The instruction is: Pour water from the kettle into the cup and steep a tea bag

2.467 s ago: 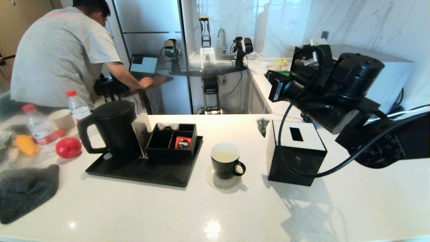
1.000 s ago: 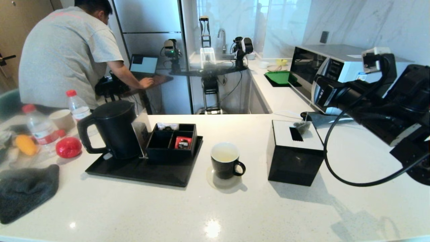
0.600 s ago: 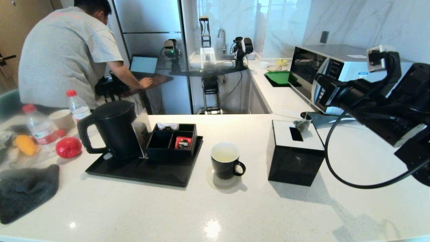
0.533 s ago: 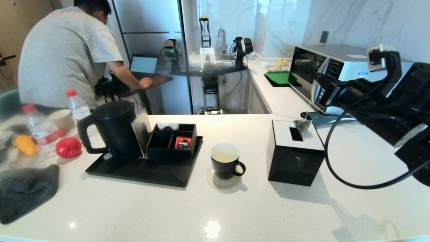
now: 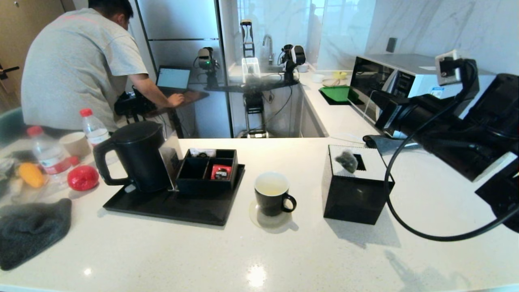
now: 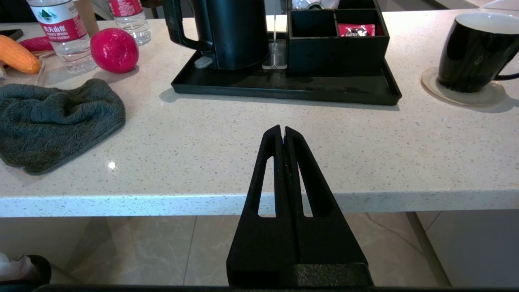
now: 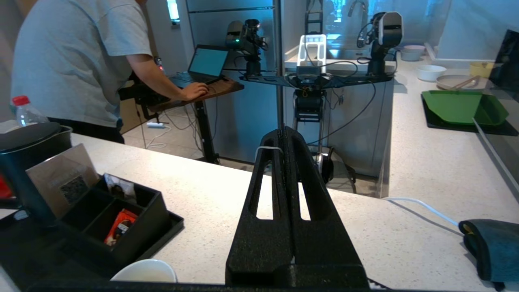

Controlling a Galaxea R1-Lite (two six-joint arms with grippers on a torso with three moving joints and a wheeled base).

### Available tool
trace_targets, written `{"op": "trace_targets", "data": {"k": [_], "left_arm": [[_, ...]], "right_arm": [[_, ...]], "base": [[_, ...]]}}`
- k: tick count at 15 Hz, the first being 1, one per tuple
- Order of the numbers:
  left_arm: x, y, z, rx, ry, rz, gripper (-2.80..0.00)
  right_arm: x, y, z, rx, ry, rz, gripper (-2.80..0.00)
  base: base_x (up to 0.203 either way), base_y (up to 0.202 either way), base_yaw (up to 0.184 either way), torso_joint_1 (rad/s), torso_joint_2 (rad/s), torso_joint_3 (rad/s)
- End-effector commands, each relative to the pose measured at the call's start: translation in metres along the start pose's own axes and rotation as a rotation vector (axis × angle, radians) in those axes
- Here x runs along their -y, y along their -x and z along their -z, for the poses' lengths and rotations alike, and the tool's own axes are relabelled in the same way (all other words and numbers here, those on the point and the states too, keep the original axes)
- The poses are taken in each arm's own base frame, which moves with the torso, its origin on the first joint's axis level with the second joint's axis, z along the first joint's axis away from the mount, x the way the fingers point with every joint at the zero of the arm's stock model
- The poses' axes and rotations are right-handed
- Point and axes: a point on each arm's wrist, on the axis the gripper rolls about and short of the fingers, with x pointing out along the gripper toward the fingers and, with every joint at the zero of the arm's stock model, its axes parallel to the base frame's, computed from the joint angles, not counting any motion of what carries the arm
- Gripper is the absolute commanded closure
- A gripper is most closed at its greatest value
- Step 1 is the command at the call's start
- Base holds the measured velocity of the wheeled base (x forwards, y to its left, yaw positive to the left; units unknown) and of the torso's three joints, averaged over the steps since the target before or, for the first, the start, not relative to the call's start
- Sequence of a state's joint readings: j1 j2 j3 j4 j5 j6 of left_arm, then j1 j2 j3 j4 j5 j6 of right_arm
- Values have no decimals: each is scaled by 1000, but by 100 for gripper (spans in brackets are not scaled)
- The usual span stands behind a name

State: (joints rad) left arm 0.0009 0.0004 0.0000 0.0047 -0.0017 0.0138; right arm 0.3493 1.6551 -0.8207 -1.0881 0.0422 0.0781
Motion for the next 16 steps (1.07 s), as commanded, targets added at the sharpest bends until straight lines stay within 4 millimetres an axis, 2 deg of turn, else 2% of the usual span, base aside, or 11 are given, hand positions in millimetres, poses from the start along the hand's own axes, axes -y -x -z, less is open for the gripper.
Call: {"op": "trace_targets", "data": {"k": [1, 5, 13, 16], "left_arm": [[0, 0, 0, 0, 0, -1, 0], [0, 0, 0, 0, 0, -1, 0], [0, 0, 0, 0, 0, -1, 0], [0, 0, 0, 0, 0, -1, 0]], "right_arm": [[-3, 4, 3, -8, -3, -11, 0], [-1, 8, 10, -30, -3, 0, 0], [6, -2, -6, 26, -28, 23, 0], [9, -2, -6, 25, -28, 30, 0]], "base": [[0, 0, 0, 0, 0, 0], [0, 0, 0, 0, 0, 0], [0, 0, 0, 0, 0, 0], [0, 0, 0, 0, 0, 0]]}}
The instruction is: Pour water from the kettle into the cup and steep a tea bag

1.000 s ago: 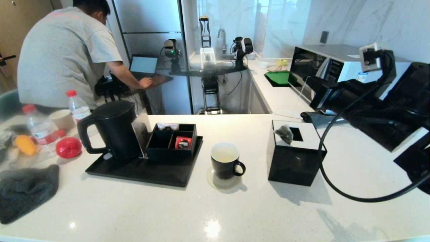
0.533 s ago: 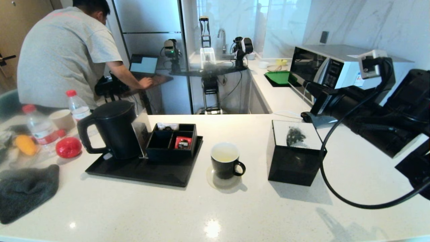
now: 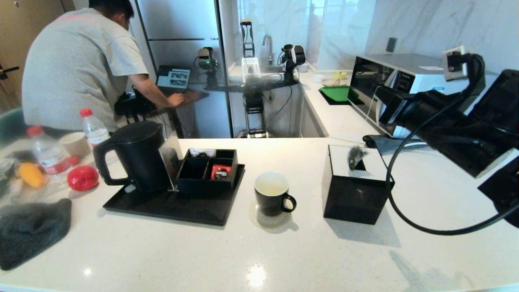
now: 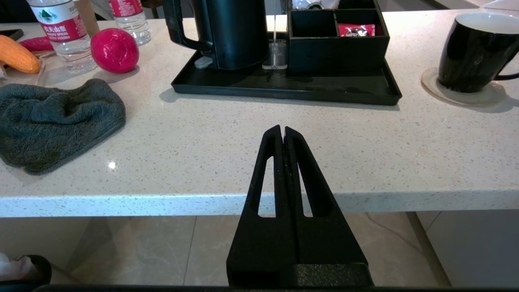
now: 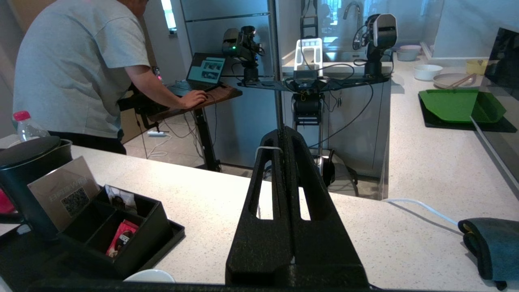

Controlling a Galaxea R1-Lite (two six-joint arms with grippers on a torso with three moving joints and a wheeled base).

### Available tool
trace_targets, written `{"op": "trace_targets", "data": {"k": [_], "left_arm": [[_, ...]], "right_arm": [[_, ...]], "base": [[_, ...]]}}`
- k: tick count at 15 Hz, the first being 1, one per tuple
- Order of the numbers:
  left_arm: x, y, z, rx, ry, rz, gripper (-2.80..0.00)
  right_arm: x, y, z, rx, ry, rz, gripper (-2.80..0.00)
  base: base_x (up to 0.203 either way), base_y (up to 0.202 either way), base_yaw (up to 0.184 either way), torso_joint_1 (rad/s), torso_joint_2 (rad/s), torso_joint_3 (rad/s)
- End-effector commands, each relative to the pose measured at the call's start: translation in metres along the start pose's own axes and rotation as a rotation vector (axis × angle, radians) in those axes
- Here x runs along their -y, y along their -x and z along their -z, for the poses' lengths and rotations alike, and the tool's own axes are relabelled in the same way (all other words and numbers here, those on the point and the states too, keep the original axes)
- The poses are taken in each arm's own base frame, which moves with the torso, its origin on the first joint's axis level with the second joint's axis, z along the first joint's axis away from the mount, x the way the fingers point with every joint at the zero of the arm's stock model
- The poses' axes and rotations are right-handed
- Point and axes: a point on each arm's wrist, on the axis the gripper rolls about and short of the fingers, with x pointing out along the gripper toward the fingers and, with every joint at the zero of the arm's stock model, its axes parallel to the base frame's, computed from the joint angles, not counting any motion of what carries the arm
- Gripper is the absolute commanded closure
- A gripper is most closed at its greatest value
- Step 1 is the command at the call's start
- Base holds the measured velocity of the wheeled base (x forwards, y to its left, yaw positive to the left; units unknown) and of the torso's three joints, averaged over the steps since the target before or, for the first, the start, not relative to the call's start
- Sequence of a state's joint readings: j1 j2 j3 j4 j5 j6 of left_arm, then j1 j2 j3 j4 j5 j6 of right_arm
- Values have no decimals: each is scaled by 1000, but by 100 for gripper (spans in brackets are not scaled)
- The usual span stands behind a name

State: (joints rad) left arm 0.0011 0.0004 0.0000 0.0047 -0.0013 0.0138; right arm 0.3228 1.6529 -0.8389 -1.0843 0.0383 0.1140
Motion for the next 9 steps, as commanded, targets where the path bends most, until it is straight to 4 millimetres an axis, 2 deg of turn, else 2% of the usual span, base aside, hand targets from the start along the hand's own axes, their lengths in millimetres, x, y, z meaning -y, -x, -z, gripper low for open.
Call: {"op": "trace_targets", "data": {"k": [1, 7, 9], "left_arm": [[0, 0, 0, 1, 0, 0, 0], [0, 0, 0, 1, 0, 0, 0], [0, 0, 0, 1, 0, 0, 0]], "right_arm": [[2, -1, 0, 5, 1, 4, 0], [9, -1, 4, -7, 5, 25, 0], [10, 3, 13, -33, 5, 28, 0]], "base": [[0, 0, 0, 0, 0, 0], [0, 0, 0, 0, 0, 0], [0, 0, 0, 0, 0, 0]]}}
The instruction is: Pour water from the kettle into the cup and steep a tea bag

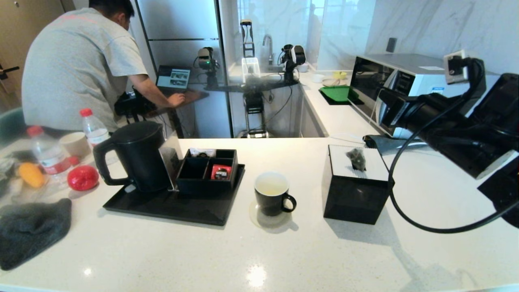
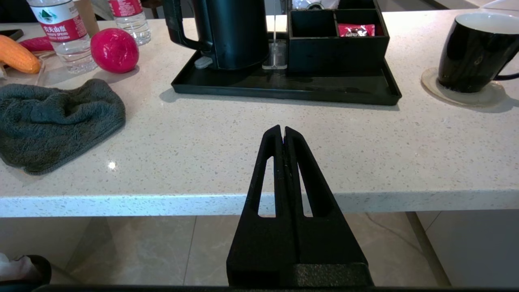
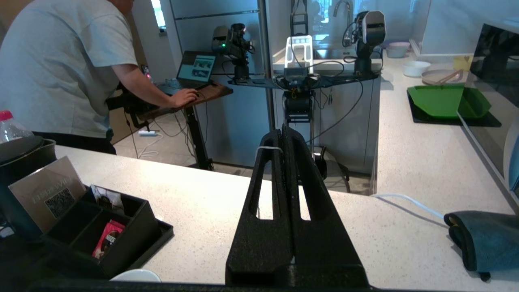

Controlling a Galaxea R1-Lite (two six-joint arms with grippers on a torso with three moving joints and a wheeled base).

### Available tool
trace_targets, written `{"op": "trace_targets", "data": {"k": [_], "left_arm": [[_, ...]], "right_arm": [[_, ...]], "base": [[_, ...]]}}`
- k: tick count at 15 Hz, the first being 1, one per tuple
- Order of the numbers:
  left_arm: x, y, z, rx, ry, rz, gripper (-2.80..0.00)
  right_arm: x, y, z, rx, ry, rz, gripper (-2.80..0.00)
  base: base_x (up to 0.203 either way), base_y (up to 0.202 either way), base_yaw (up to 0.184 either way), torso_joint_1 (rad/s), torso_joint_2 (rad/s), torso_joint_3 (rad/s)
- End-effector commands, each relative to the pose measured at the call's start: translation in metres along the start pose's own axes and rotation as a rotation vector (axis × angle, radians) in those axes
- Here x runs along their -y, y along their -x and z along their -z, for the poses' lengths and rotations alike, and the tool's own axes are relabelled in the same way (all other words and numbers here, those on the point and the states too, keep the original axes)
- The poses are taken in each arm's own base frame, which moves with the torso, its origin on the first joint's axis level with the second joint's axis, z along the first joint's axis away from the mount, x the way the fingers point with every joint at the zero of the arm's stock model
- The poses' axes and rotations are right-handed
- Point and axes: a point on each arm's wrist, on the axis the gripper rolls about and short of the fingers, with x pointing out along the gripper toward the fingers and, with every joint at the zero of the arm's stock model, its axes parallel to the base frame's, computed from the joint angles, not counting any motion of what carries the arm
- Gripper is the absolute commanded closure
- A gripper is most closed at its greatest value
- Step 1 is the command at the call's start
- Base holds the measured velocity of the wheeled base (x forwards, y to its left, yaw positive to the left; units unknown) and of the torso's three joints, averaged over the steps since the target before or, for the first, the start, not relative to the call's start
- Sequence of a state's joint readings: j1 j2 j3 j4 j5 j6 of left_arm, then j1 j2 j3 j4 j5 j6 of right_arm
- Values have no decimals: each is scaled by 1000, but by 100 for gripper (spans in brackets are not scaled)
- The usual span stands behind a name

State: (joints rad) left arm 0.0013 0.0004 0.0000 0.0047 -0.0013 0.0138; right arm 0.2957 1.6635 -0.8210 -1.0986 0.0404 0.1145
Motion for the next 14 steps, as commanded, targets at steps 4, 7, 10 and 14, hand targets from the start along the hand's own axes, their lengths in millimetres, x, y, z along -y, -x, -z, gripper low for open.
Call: {"op": "trace_targets", "data": {"k": [4, 7, 10, 14], "left_arm": [[0, 0, 0, 1, 0, 0, 0], [0, 0, 0, 1, 0, 0, 0], [0, 0, 0, 1, 0, 0, 0], [0, 0, 0, 1, 0, 0, 0]], "right_arm": [[4, 8, 18, -45, 0, 14, 0], [13, 7, 18, -42, 5, 42, 0], [21, 6, 14, -24, 10, 64, 0], [21, 2, 7, 1, 13, 63, 0]], "base": [[0, 0, 0, 0, 0, 0], [0, 0, 0, 0, 0, 0], [0, 0, 0, 0, 0, 0], [0, 0, 0, 0, 0, 0]]}}
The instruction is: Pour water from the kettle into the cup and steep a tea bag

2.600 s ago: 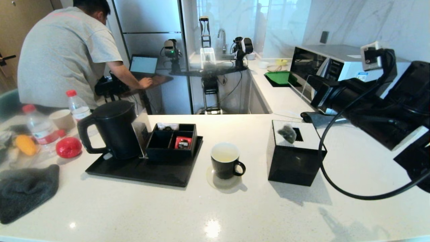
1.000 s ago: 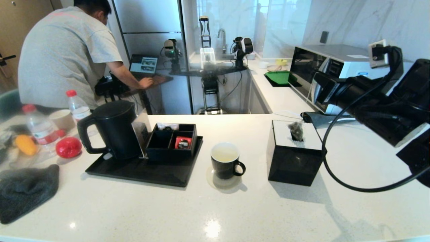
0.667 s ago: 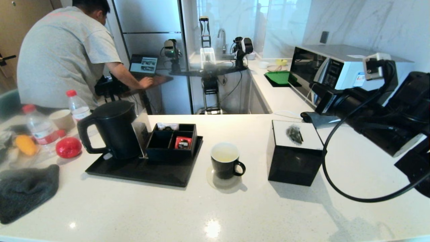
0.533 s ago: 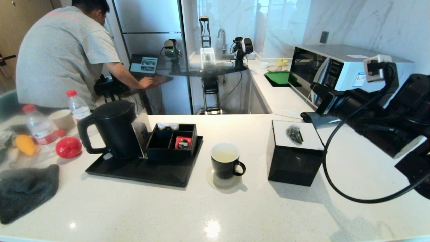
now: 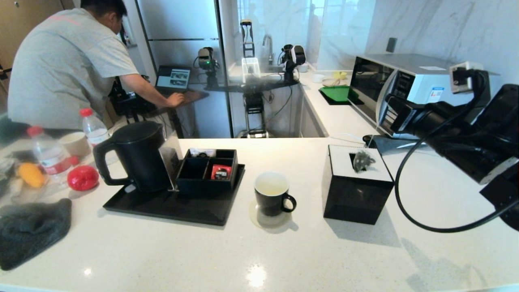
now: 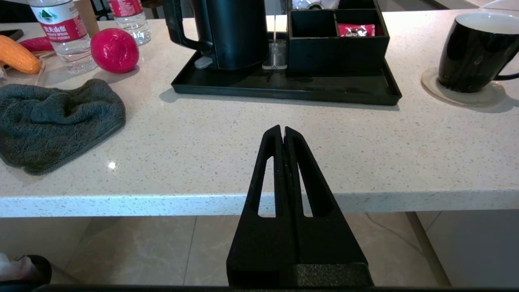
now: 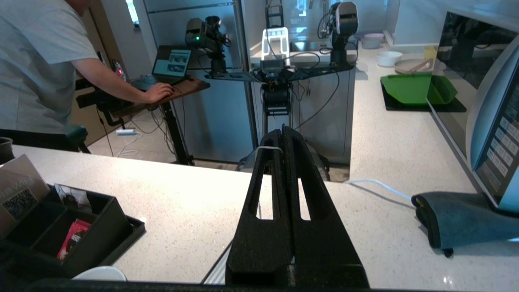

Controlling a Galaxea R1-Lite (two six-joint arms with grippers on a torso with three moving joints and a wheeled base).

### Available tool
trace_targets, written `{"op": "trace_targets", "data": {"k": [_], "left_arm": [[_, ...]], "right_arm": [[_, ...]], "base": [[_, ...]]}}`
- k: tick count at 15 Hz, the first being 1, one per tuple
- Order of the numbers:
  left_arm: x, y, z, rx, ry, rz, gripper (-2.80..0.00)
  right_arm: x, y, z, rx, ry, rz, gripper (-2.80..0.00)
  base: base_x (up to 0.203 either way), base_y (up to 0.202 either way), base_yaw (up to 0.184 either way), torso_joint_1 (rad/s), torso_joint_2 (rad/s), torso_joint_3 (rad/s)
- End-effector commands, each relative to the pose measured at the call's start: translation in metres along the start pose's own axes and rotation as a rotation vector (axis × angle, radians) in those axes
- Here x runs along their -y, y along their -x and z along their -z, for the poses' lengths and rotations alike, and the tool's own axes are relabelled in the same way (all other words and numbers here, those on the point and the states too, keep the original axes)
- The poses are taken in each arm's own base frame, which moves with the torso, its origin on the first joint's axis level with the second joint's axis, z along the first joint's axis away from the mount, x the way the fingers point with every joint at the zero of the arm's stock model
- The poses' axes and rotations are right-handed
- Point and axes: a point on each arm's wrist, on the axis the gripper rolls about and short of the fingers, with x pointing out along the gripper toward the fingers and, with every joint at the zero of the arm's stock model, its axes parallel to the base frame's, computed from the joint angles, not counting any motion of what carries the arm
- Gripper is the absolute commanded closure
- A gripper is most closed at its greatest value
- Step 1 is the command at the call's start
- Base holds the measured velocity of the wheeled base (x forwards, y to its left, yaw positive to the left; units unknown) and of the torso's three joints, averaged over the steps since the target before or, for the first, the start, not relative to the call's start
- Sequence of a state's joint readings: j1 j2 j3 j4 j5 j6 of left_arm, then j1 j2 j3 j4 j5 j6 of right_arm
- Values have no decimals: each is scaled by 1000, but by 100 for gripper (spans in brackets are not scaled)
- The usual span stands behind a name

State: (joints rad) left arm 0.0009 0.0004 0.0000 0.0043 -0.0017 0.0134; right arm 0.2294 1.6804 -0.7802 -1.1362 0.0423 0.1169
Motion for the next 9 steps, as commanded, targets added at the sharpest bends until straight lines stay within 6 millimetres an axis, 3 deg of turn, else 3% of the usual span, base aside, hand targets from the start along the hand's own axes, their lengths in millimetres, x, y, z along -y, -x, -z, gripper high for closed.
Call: {"op": "trace_targets", "data": {"k": [1, 9], "left_arm": [[0, 0, 0, 0, 0, -1, 0], [0, 0, 0, 0, 0, -1, 0]], "right_arm": [[0, -4, -5, 26, 0, -3, 0], [0, -5, 1, 8, 0, -2, 0]], "base": [[0, 0, 0, 0, 0, 0], [0, 0, 0, 0, 0, 0]]}}
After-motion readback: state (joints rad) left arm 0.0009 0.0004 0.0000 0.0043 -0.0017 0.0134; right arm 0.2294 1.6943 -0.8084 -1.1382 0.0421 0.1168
